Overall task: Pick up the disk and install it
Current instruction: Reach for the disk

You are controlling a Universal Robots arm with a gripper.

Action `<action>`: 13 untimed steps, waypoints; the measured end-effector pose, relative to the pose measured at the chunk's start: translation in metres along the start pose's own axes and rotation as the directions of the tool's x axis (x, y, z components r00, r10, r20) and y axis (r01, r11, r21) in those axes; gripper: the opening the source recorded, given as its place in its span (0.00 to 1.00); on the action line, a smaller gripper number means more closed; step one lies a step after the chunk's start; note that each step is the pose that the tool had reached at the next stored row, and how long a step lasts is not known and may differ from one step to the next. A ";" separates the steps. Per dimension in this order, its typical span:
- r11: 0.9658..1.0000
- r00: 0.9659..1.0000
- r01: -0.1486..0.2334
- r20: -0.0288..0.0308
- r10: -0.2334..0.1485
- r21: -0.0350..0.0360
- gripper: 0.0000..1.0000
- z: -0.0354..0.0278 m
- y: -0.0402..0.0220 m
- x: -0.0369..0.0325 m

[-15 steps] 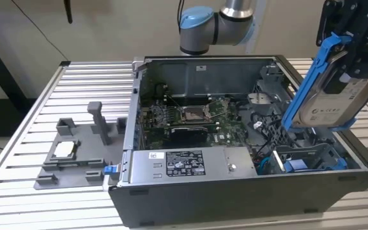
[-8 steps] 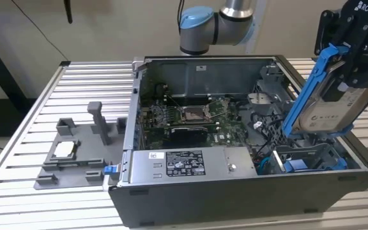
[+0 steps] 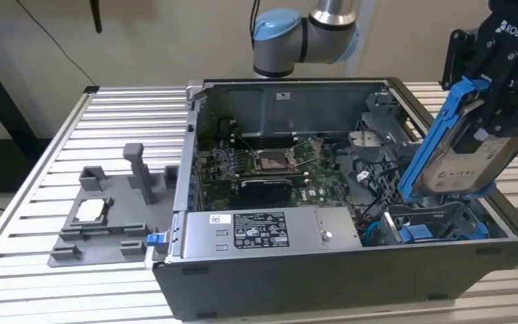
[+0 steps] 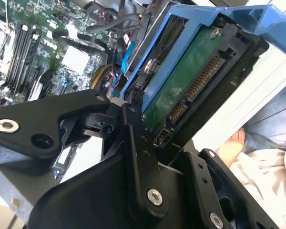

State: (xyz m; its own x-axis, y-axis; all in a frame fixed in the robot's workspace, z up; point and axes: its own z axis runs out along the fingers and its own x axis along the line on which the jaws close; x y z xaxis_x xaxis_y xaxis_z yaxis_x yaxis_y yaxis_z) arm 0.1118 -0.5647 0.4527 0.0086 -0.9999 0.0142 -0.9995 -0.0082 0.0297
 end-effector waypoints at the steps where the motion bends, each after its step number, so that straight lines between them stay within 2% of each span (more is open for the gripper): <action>1: 1.000 1.000 0.000 0.000 0.000 0.000 0.33 0.0018 0.0000 0.0001; 13: 1.000 1.000 0.000 0.000 0.000 0.000 0.33 0.0220 -0.0012 0.0001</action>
State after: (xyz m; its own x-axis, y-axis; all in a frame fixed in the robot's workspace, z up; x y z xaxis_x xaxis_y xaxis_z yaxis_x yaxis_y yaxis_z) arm 0.1123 -0.5651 0.4307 0.0087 -0.9999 0.0139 -0.9995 -0.0083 0.0297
